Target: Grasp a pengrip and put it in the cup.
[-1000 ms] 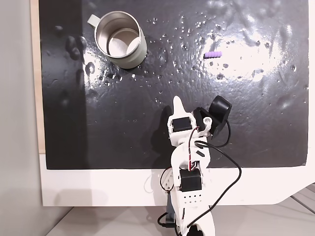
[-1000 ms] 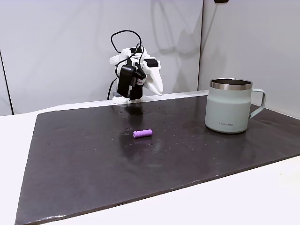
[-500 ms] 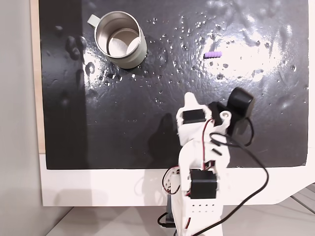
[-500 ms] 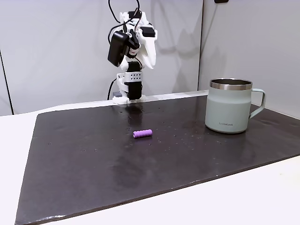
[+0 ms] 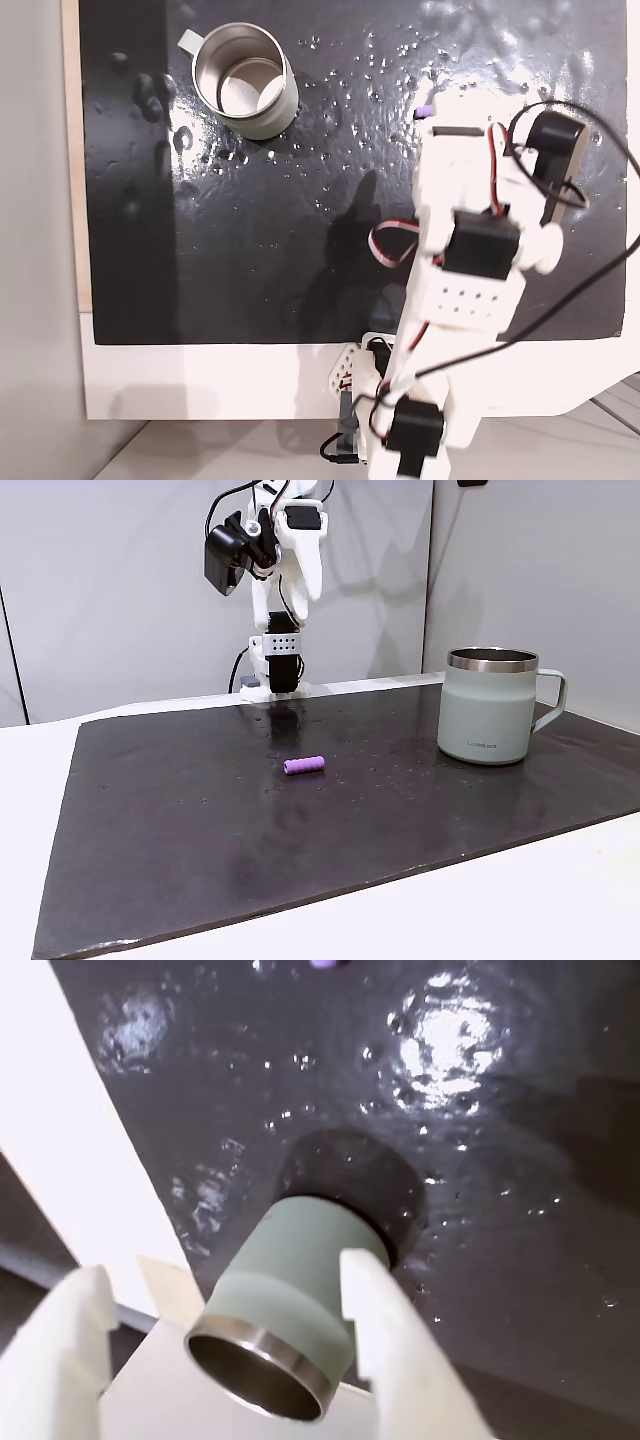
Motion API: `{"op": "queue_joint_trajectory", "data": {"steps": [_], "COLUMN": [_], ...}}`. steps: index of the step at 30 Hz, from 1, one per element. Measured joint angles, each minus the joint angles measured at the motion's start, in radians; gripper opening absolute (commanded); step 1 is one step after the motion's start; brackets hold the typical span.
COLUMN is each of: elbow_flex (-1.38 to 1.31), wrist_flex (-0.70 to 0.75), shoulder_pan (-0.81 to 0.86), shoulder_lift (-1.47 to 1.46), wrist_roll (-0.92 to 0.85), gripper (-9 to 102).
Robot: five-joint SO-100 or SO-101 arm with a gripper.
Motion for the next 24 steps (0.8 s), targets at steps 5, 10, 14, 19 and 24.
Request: {"op": "queue_joint_trajectory", "data": {"steps": [5, 10, 14, 19, 24], "elbow_flex": [-0.275, -0.433, -0.480, -0.529, -0.598], "wrist_flex": [0.109, 0.149, 0.152, 0.152, 0.152], "shoulder_pan": [0.018, 0.018, 0.018, 0.020, 0.054], "shoulder_lift": [-0.259, -0.433, -0.515, -0.623, -0.764], "wrist_roll": [-0.014, -0.023, -0.031, -0.049, -0.069], "gripper": [24, 24, 24, 24, 24]}}
